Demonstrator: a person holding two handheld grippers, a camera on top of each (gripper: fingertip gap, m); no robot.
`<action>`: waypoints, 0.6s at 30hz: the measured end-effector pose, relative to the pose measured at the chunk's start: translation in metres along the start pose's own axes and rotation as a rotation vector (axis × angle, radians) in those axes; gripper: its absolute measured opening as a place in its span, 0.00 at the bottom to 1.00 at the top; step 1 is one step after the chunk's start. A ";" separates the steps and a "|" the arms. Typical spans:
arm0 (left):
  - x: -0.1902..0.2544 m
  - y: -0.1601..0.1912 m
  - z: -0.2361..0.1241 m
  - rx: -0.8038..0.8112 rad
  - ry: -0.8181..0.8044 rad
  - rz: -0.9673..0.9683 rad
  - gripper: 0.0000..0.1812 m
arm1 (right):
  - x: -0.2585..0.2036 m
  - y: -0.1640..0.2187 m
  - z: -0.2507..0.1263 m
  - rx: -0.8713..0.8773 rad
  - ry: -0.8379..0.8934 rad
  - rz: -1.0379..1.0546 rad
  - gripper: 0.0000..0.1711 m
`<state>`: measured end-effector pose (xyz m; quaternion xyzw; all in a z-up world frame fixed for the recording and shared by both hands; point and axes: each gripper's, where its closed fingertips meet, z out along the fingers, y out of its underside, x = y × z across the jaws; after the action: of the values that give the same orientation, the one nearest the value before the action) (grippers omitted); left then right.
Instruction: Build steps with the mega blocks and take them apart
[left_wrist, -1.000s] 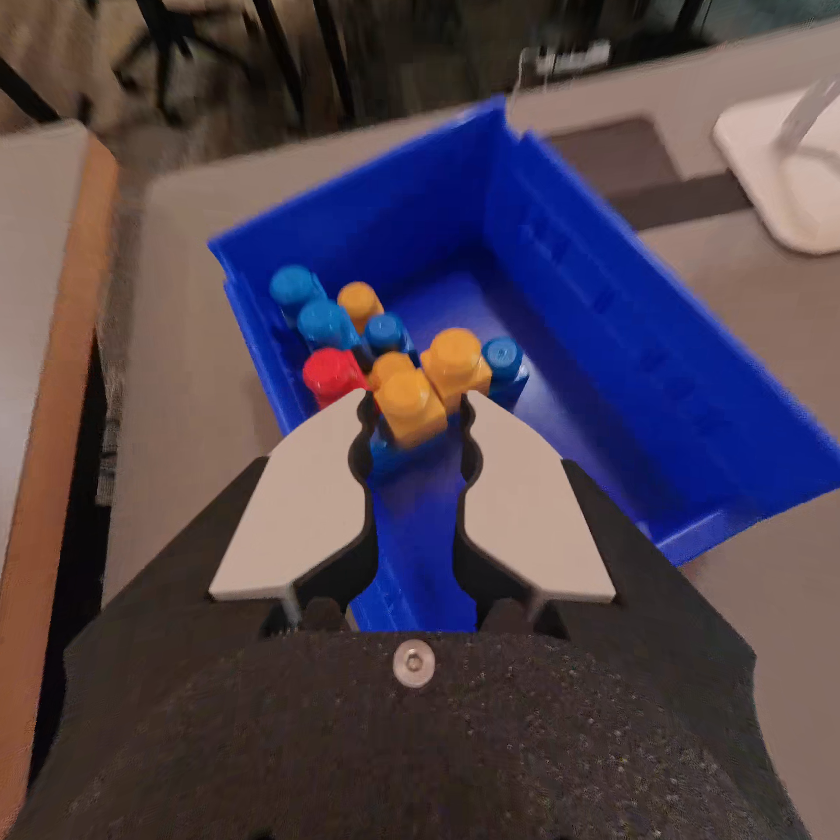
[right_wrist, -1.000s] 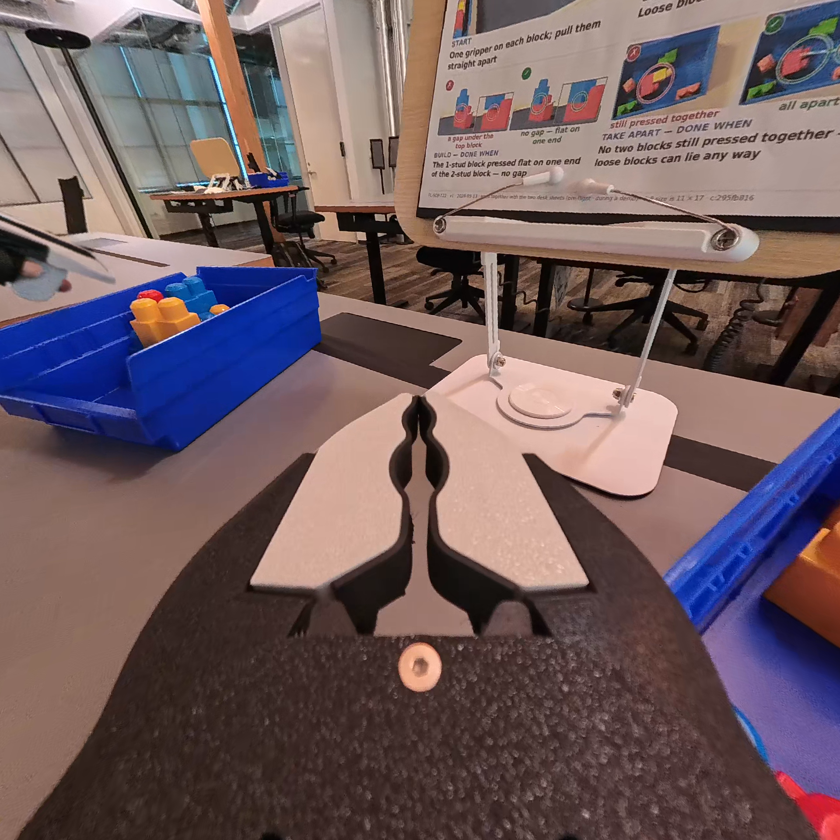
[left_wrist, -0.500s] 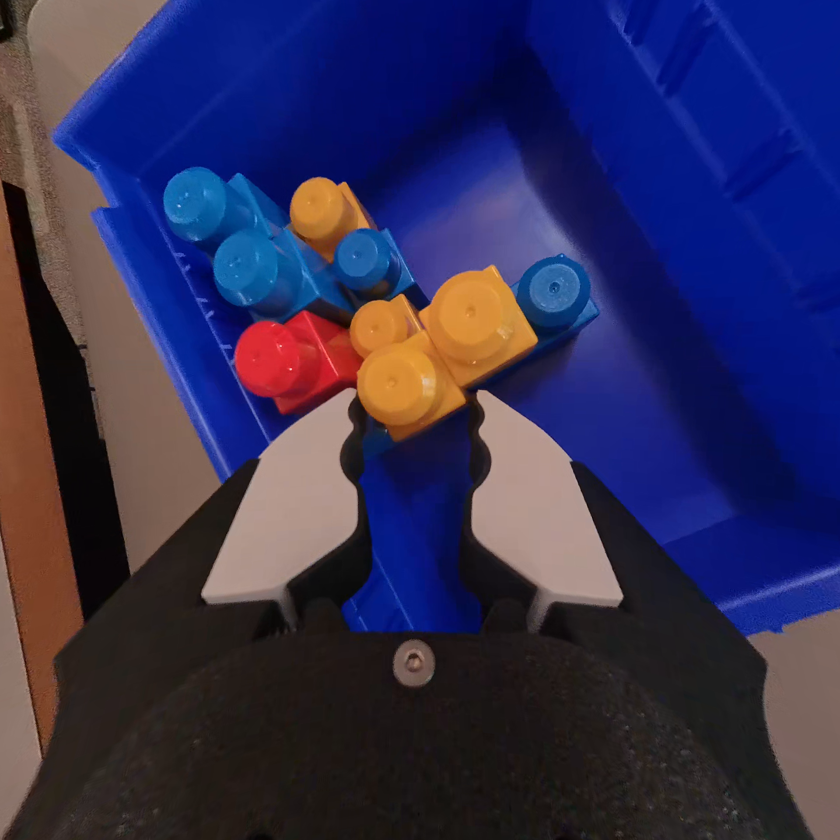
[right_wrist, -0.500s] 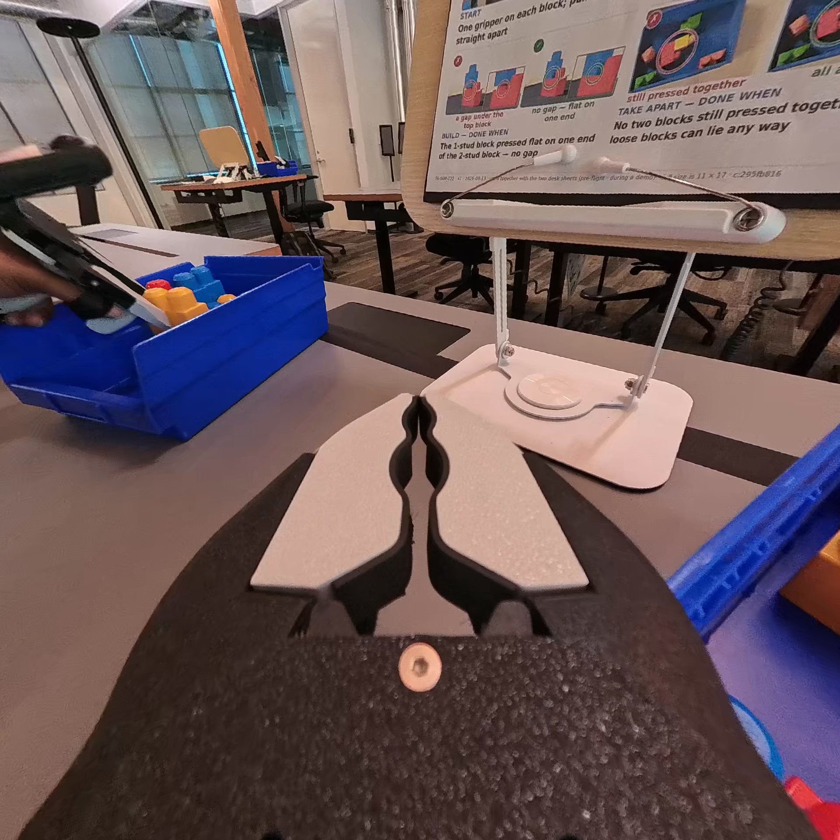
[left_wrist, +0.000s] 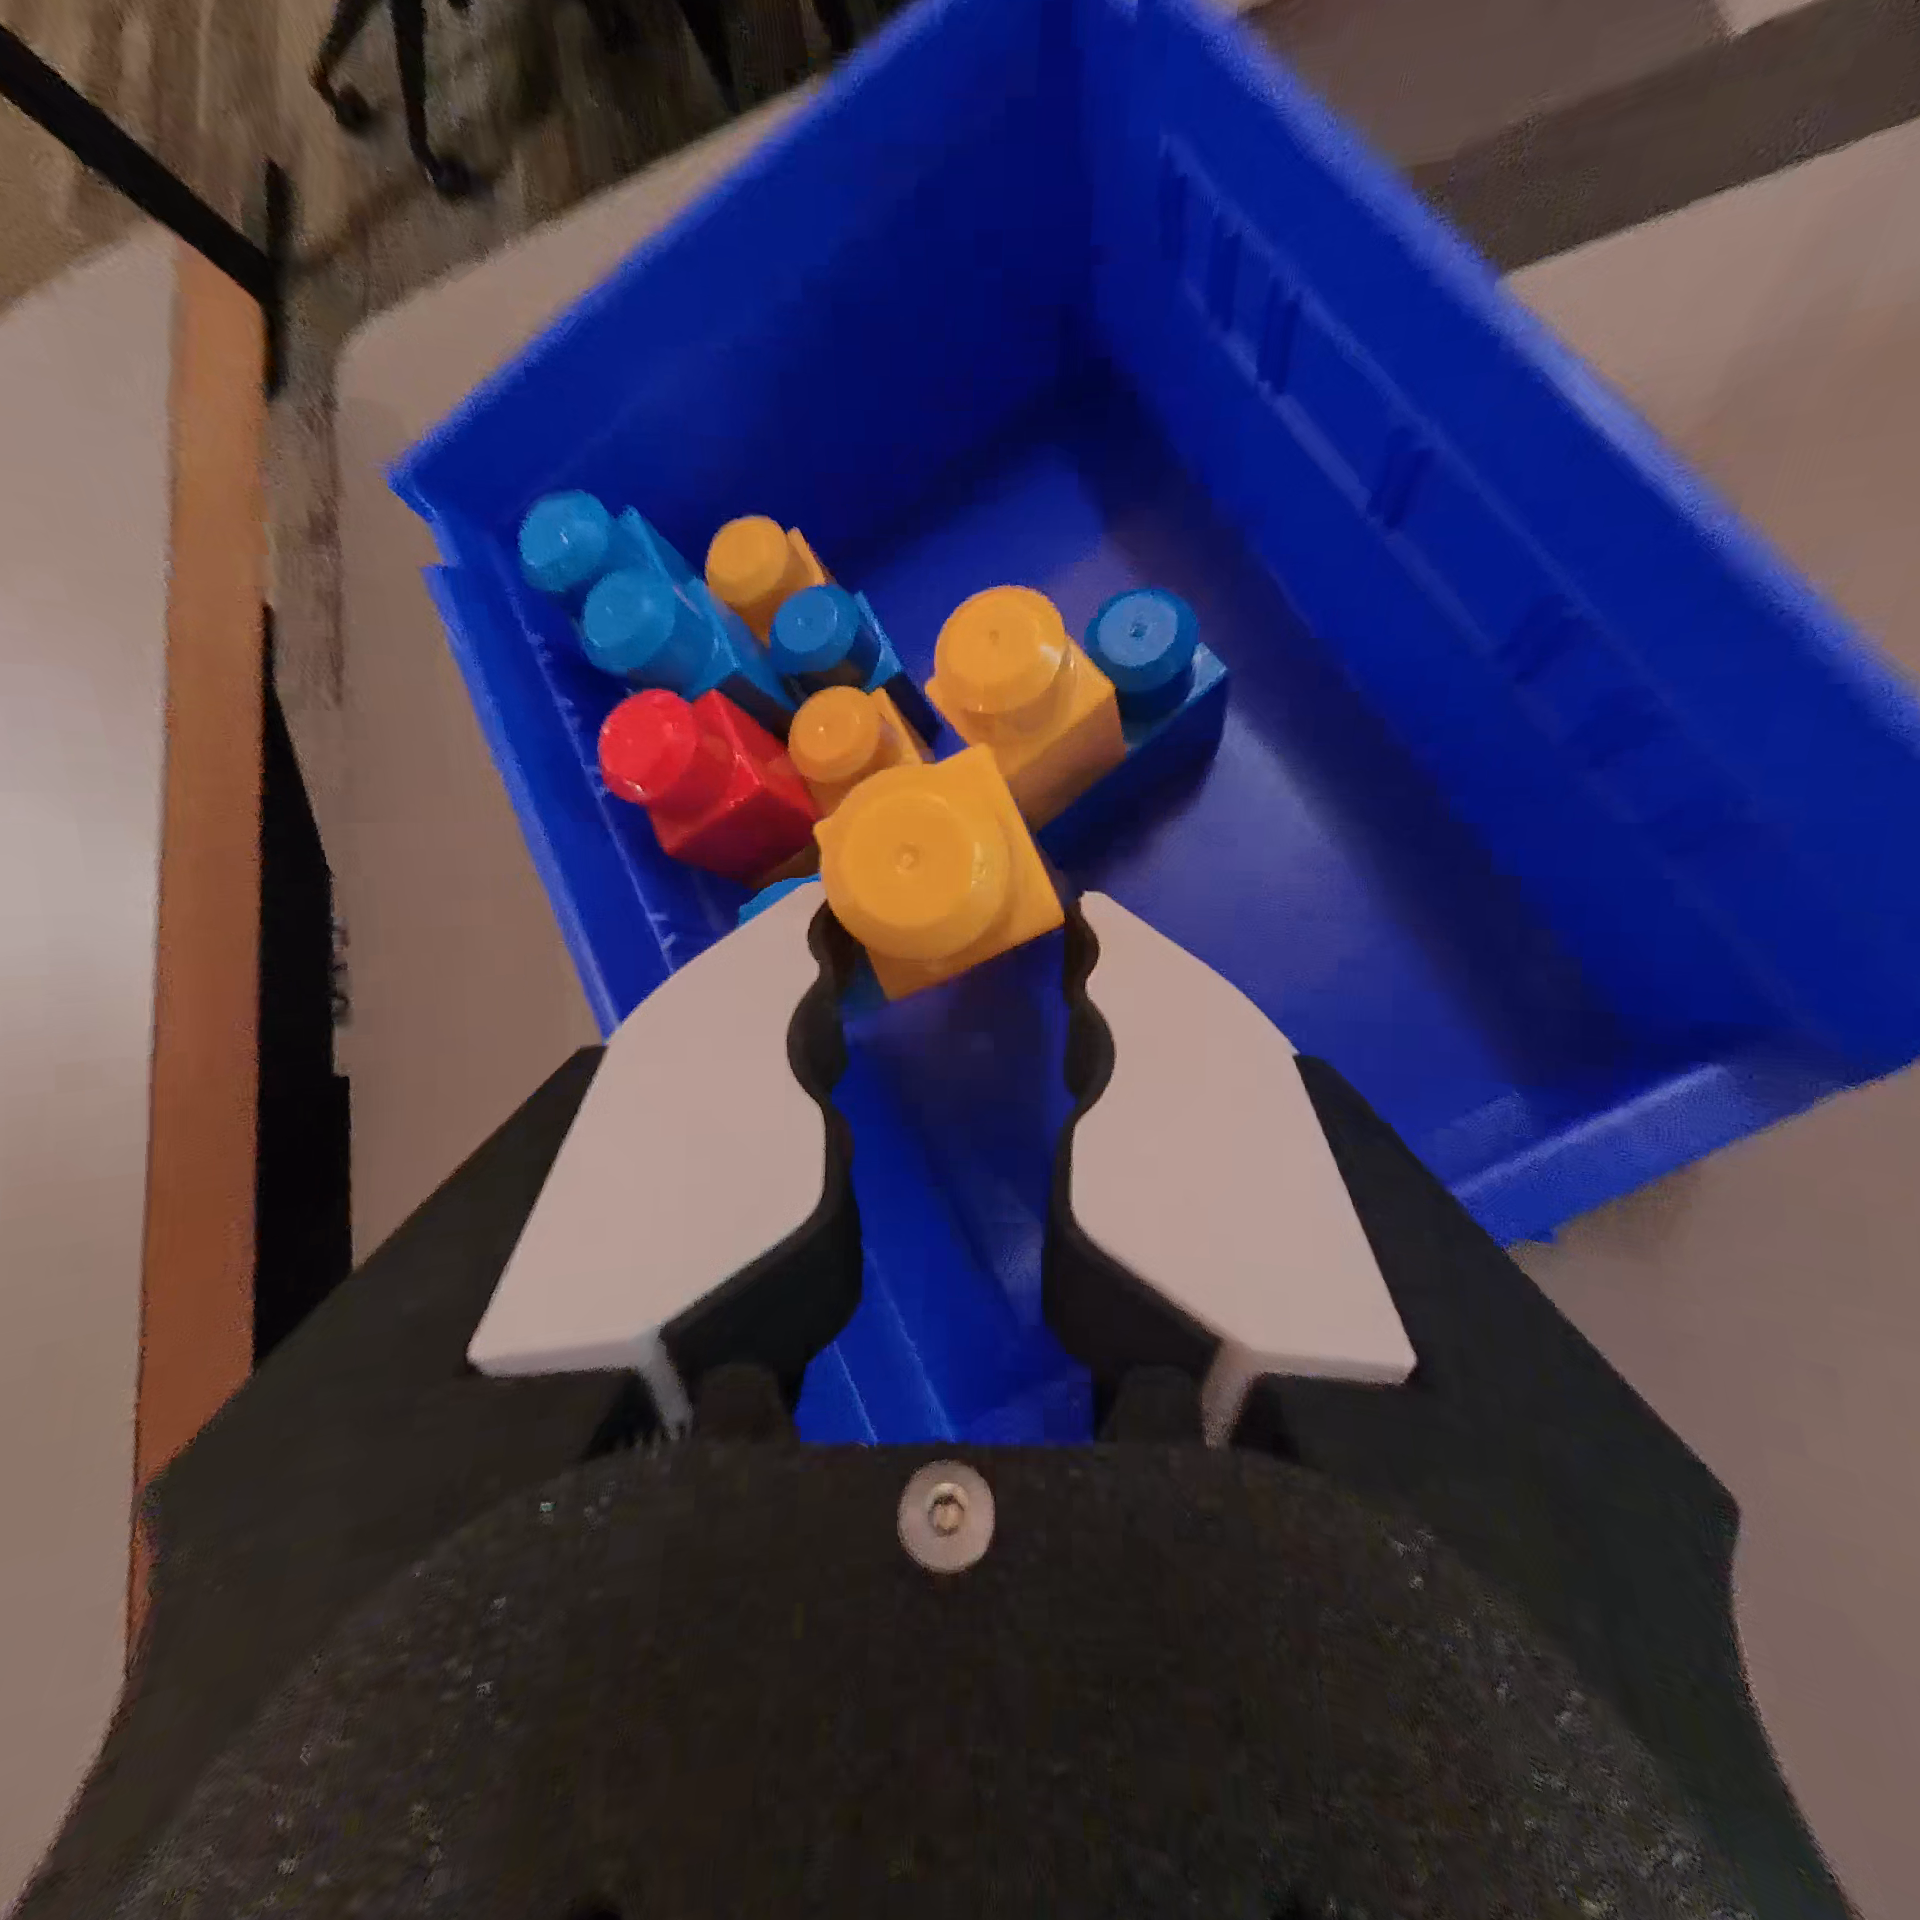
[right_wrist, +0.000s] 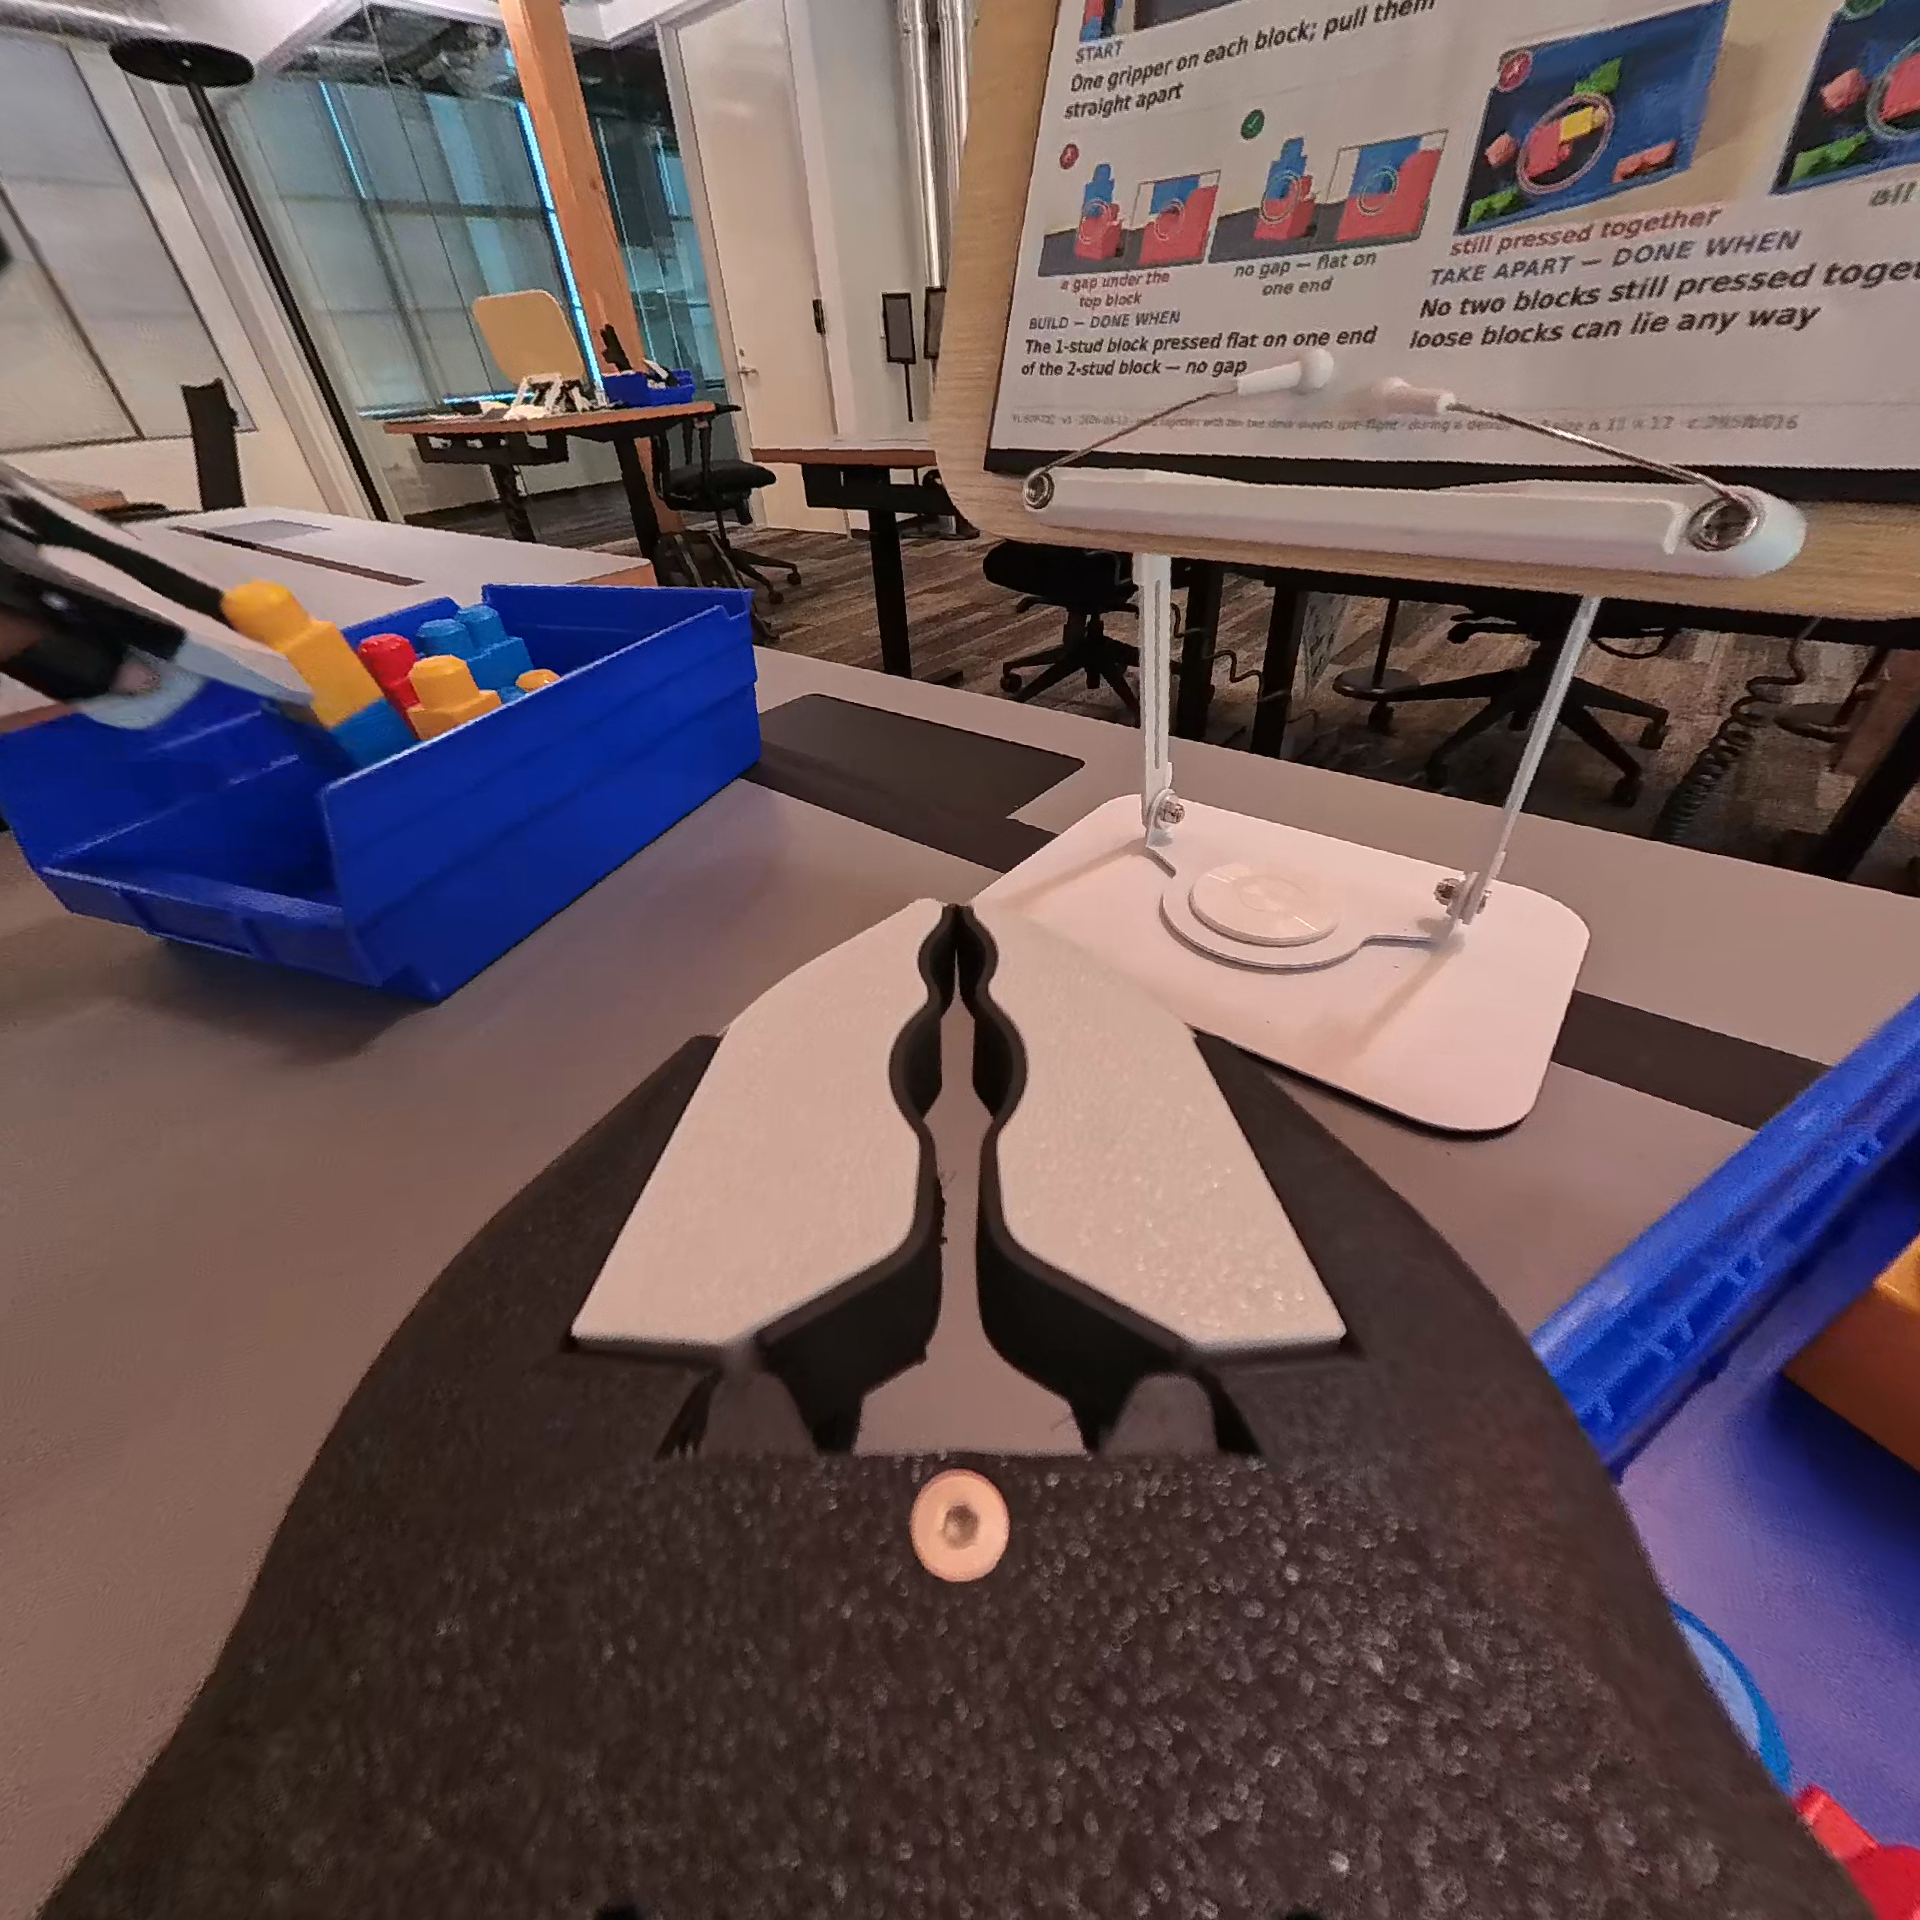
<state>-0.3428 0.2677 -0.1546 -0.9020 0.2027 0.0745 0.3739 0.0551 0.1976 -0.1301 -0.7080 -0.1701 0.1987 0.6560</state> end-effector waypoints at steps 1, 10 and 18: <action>0.002 -0.006 -0.011 0.041 -0.003 0.005 0.22 | 0.000 -0.001 0.000 0.002 0.001 -0.004 0.00; 0.072 -0.087 -0.121 0.482 0.172 0.015 0.22 | -0.009 -0.016 -0.007 0.067 -0.022 -0.051 0.00; 0.206 -0.111 -0.165 0.678 0.822 -0.131 0.21 | -0.058 -0.041 -0.021 0.175 -0.252 -0.198 0.22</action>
<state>-0.1121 0.1579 -0.0248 -0.6961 0.2884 -0.3779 0.5381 0.0165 0.1535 -0.0849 -0.5975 -0.3021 0.2343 0.7049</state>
